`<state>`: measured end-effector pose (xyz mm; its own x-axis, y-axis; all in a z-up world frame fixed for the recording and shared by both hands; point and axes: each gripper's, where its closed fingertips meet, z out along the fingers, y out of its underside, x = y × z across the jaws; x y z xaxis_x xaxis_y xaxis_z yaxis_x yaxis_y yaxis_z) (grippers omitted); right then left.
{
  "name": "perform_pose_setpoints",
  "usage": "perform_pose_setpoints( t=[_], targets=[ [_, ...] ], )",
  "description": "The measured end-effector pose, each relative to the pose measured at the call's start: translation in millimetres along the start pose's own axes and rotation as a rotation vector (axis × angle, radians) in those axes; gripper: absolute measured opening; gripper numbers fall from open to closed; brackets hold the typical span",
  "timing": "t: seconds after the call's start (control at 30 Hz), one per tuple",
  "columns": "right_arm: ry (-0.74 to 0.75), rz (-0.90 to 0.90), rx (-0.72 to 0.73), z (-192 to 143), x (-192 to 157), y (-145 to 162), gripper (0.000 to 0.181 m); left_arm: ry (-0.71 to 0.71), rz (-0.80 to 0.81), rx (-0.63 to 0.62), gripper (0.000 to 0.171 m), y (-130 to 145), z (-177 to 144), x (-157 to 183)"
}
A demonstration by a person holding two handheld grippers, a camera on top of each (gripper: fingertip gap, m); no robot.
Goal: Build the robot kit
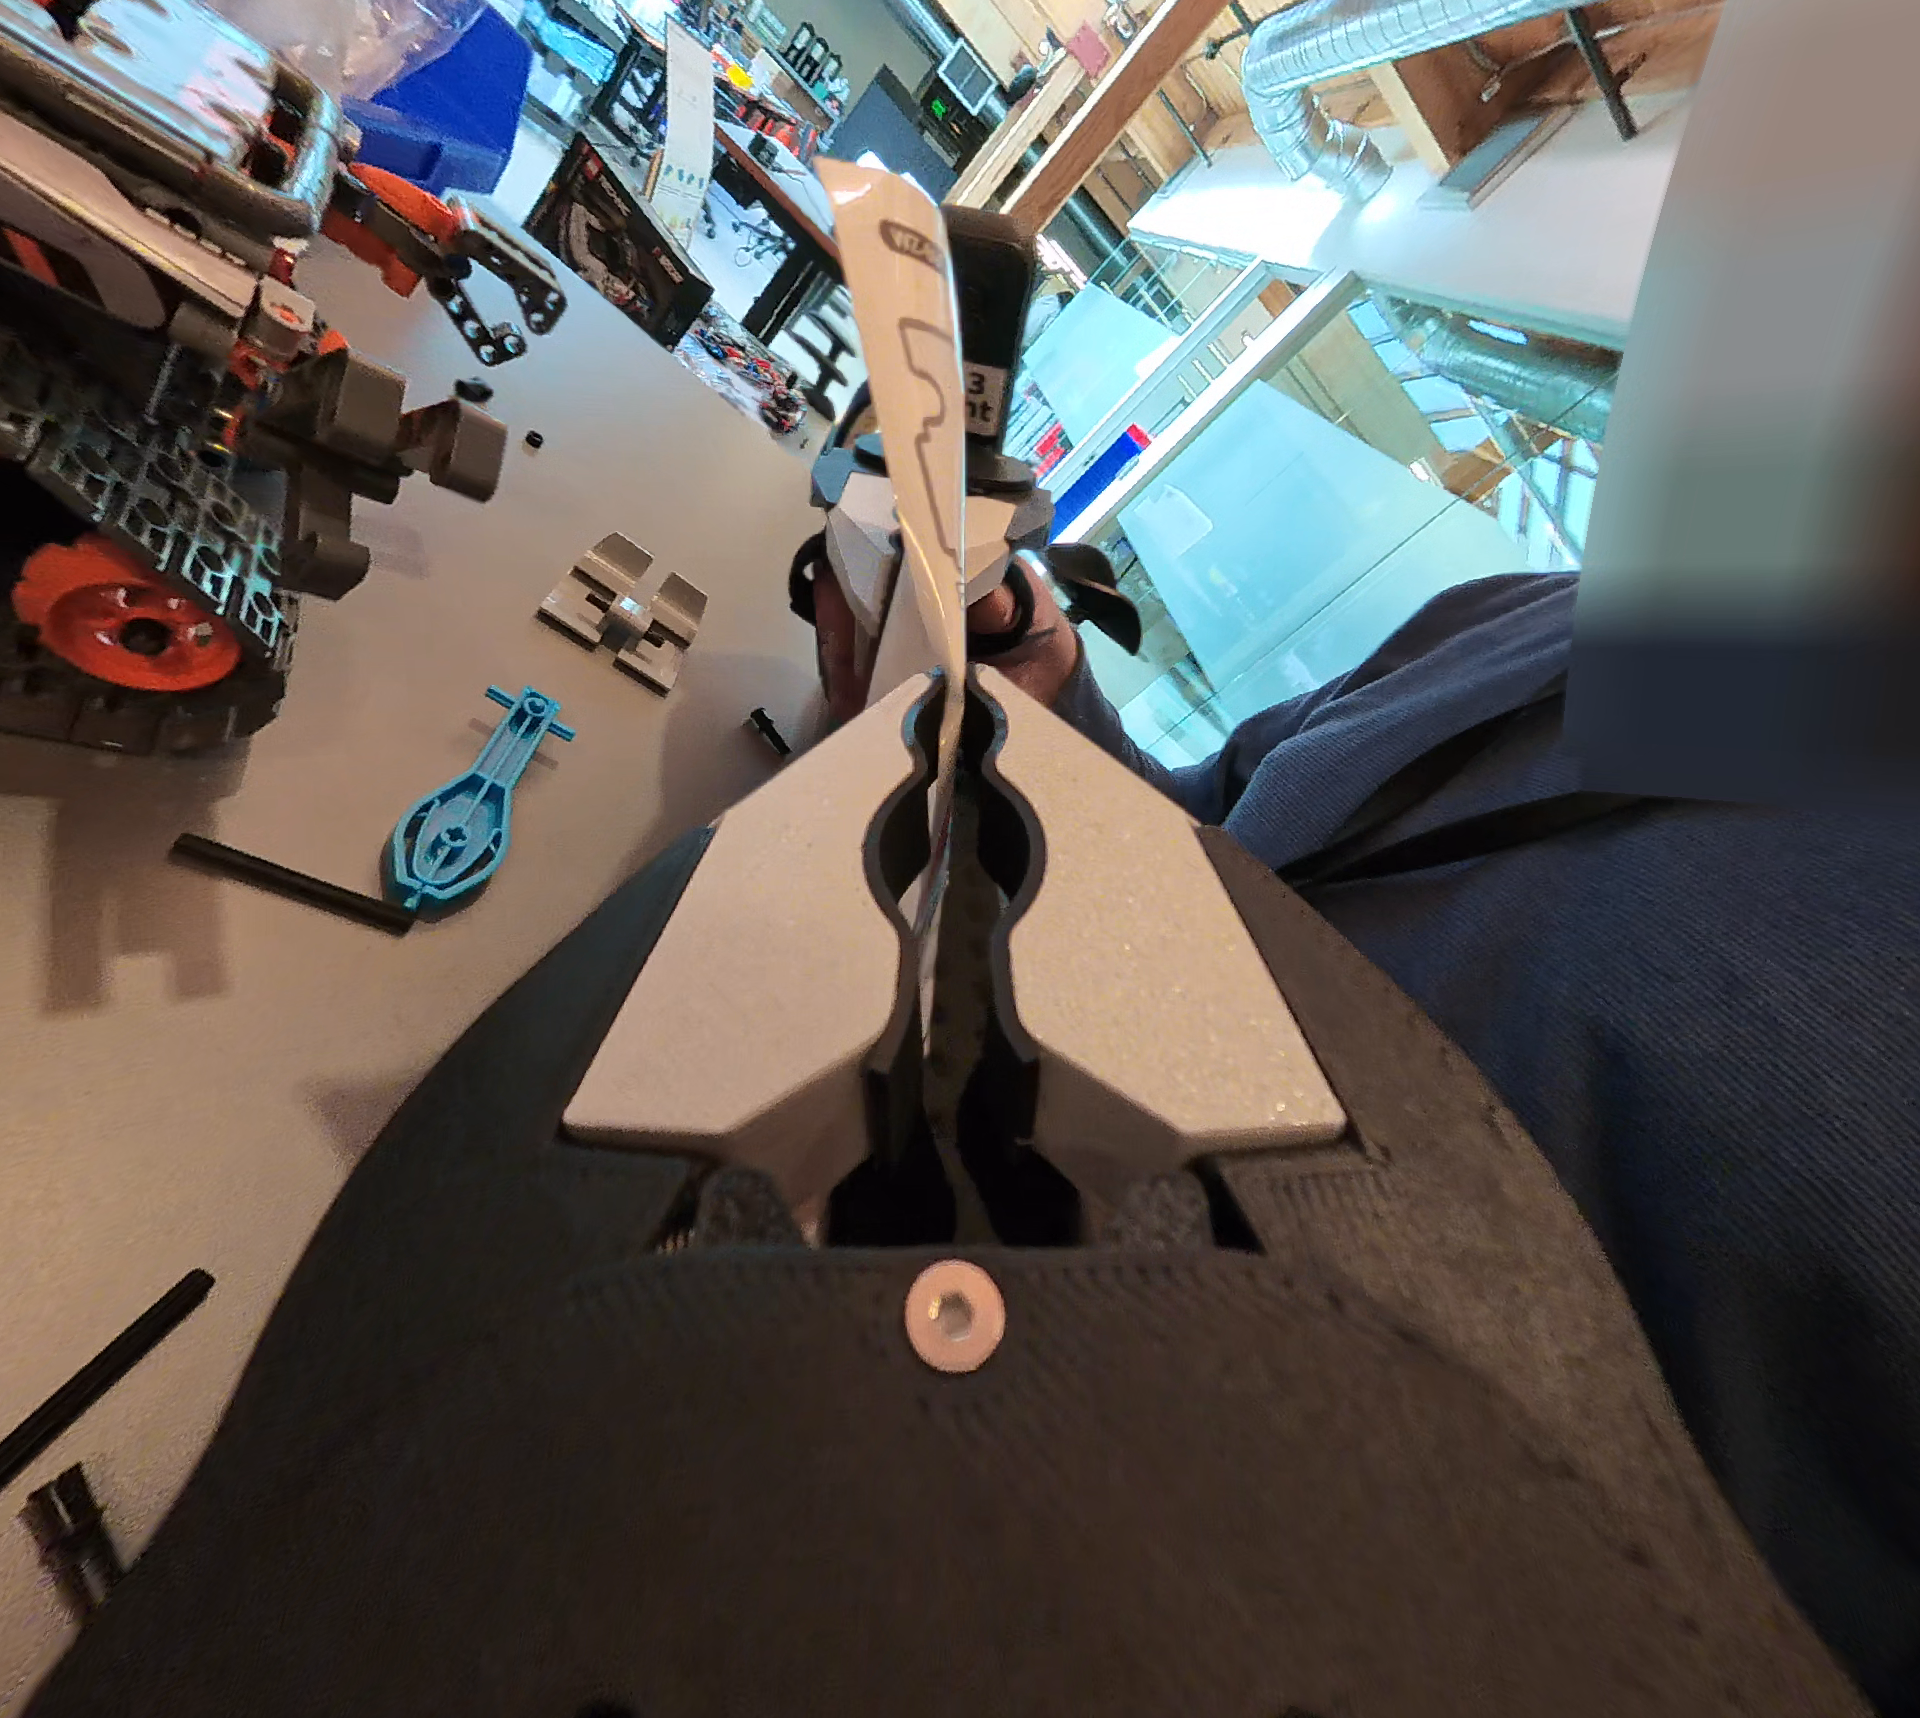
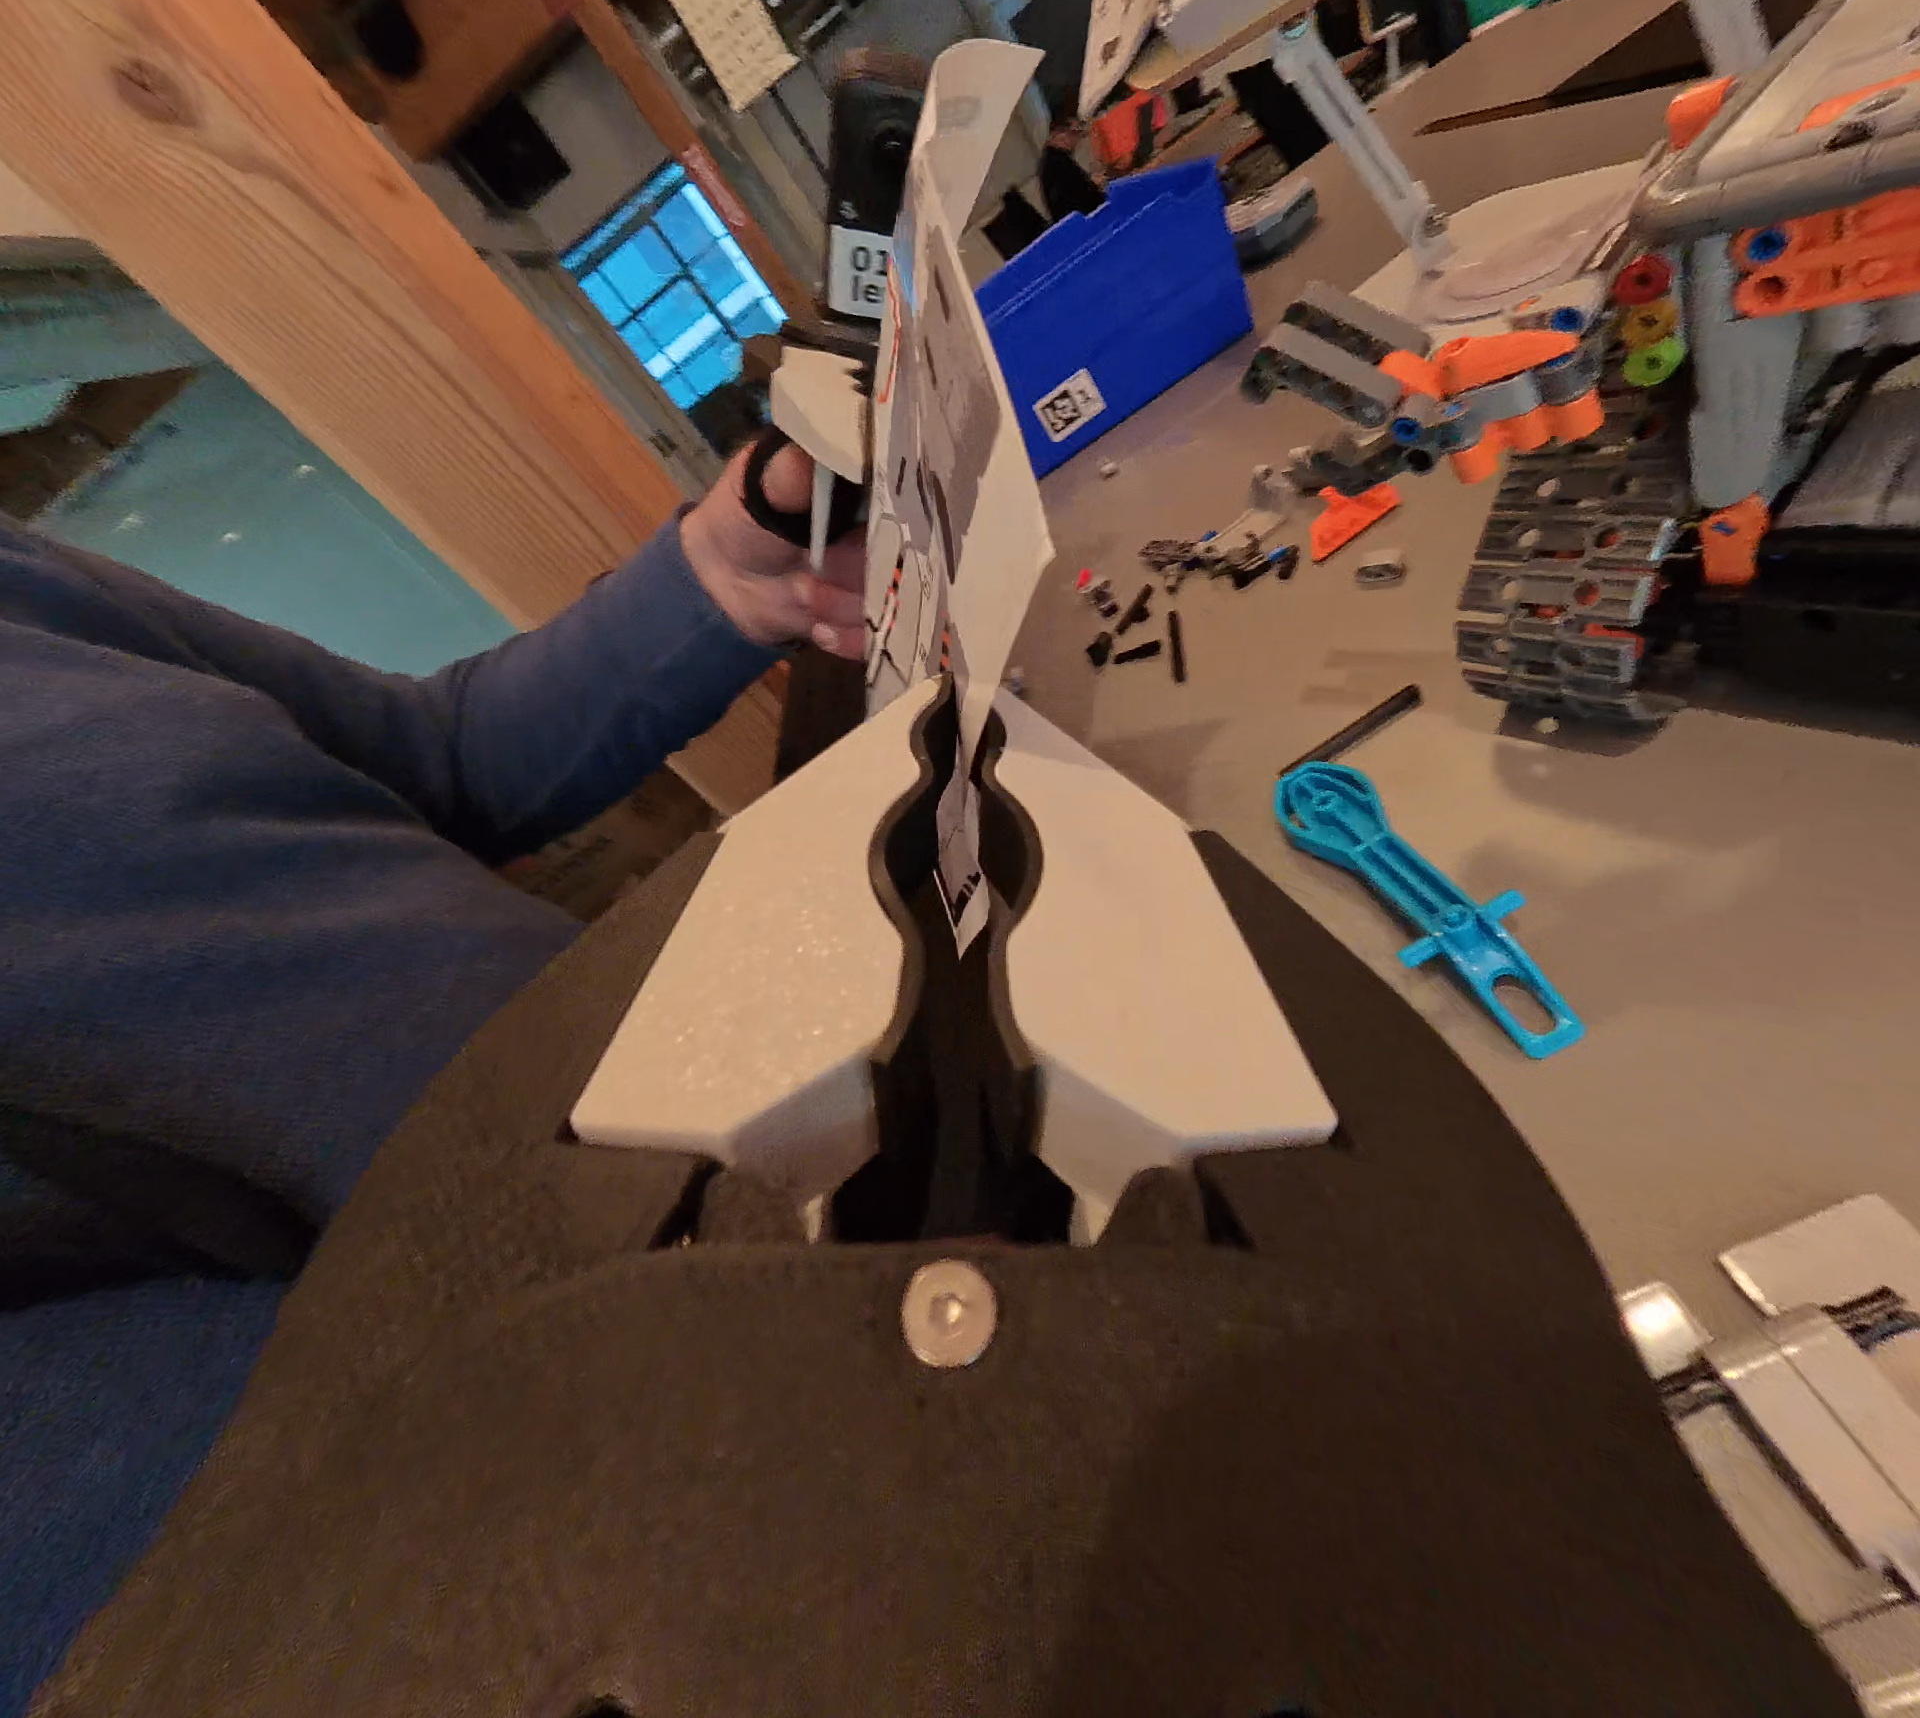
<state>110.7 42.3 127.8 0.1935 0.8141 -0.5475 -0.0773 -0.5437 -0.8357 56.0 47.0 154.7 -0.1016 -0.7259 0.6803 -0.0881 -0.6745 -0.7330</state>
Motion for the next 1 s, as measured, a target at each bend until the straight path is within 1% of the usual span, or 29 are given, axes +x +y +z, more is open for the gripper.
perform_pose_setpoints(
  t=[0.07,0.13,0.2,0.3,0.4,0.53,0.6,0.67,0.83,0.93,1.0],
  targets=[
    [-0.041,0.049,0.01,-3.7,-1.7,-0.8,0.0,-0.015,-0.007,0.001,0.0,2.6,0.1,-5.6],
    [-0.05,0.064,-0.004,-6.9,-0.5,1.6,0.0,-0.045,-0.03,-0.01,0.0,6.6,0.4,-14.7],
    [-0.065,0.081,-0.021,-9.5,-1.1,5.9,0.0,-0.038,-0.048,0.003,0.0,6.6,1.0,-17.0],
    [-0.046,0.119,-0.015,-15.3,5.8,9.4,0.0,-0.032,-0.058,-0.019,0.001,12.3,3.1,-18.6],
    [0.021,0.085,-0.062,-18.1,14.0,12.8,0.0,-0.041,-0.072,-0.08,0.003,24.3,7.0,-22.9],
    [0.047,0.091,-0.044,-23.1,18.2,11.3,0.0,-0.031,-0.082,-0.134,0.008,37.9,6.1,-22.6],
    [0.051,0.101,-0.037,-26.2,19.2,12.2,0.0,-0.032,-0.069,-0.169,0.006,46.3,6.4,-21.3],
    [0.087,0.09,-0.035,-29.5,22.8,11.8,0.0,-0.04,-0.053,-0.193,0.0,52.3,8.3,-21.6],
    [0.193,0.03,-0.137,-36.7,31.8,25.5,0.0,-0.054,-0.094,-0.236,0.0,61.3,16.2,-24.9],
    [0.294,-0.034,-0.259,-40.7,42.4,42.2,0.0,-0.064,-0.131,-0.265,0.0,68.2,22.9,-29.6],
    [0.35,-0.063,-0.315,-42.6,48.2,50.1,0.0,-0.086,-0.137,-0.286,0.0,71.9,27.3,-34.0]
  ],
)
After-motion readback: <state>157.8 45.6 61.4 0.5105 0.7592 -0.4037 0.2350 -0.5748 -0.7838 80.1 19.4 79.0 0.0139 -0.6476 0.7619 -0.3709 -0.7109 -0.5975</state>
